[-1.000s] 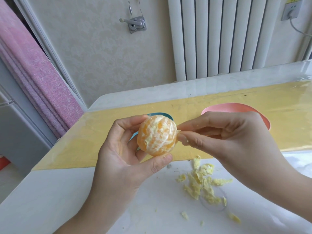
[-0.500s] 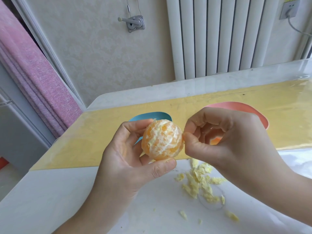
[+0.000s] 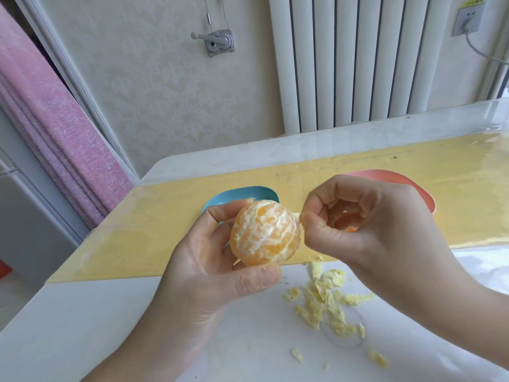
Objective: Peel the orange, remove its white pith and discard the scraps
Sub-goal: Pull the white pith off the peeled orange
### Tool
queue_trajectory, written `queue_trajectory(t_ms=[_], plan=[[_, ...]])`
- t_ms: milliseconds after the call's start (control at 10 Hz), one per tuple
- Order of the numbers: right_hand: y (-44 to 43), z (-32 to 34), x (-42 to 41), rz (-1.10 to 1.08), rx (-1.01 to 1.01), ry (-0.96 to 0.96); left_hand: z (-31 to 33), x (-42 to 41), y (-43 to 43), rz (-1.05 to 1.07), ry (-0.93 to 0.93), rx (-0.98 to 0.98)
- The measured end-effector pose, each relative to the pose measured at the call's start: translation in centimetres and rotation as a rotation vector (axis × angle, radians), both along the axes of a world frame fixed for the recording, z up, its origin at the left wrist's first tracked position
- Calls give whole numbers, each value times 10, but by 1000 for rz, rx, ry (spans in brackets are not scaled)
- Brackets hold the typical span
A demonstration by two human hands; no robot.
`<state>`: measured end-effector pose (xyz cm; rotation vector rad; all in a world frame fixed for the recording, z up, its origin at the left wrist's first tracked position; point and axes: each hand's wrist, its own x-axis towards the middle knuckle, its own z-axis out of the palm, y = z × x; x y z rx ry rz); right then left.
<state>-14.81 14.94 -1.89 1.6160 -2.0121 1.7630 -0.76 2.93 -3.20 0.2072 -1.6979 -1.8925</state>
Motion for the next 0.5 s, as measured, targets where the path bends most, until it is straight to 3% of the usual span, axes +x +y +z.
queue_trajectory(t_ms=[300,500], plan=[[-1,0,-5,-6,-8,-58,-3,4,-9,-202,-19,167],[-3,-2,-12,0,37,-99,0,6,-8,-159,-166,64]])
